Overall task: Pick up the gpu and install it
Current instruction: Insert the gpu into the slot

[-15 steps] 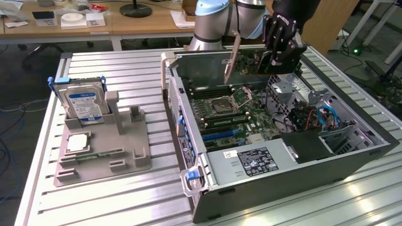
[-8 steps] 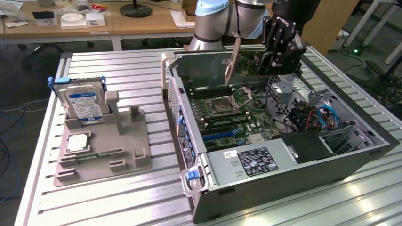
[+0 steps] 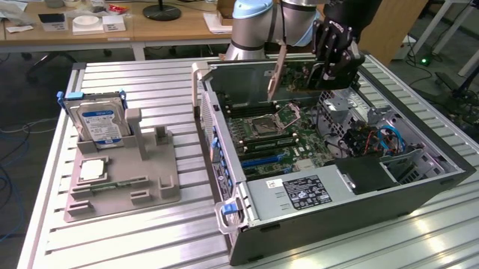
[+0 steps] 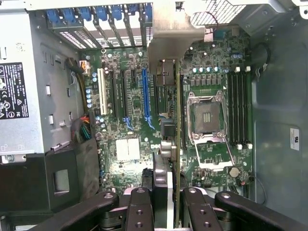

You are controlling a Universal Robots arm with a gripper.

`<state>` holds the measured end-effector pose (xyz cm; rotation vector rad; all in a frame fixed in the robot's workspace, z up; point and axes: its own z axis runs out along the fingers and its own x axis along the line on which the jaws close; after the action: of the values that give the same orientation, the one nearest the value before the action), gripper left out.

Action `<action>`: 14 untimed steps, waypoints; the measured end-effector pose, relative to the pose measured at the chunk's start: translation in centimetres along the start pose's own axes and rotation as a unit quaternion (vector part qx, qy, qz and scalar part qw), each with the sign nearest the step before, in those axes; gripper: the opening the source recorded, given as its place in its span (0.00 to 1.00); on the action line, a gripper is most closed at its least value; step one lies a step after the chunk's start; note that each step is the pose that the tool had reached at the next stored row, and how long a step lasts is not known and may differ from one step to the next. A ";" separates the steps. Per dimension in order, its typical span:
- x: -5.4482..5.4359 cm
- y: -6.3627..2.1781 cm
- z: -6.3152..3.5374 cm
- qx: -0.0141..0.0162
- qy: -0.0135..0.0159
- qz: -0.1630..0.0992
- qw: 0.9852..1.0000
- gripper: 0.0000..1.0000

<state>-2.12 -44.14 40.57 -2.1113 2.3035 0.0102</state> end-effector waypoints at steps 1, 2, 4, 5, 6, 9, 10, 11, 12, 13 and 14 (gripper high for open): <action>0.0 0.00 0.04 -0.001 0.000 0.000 1.000 0.28; 0.0 0.00 0.07 -0.001 0.000 0.000 1.000 0.28; 0.0 0.00 0.12 -0.001 0.000 0.000 1.000 0.28; 0.0 0.00 0.13 -0.001 0.000 0.000 1.000 0.28; 0.0 0.00 0.13 -0.001 0.000 0.000 1.000 0.28; 0.0 0.02 0.29 -0.001 0.000 0.000 1.000 0.28; 0.0 0.02 0.37 -0.001 0.000 0.000 1.000 0.28; 0.0 0.02 0.49 -0.001 0.000 -0.001 1.000 0.28; 0.0 0.03 0.64 -0.001 0.000 -0.001 1.000 0.28; 0.0 0.03 0.81 -0.001 0.000 -0.001 1.000 0.28; 0.0 0.03 1.00 -0.001 0.000 -0.001 1.000 0.28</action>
<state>-2.14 -44.14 39.57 -2.1152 2.3009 0.0113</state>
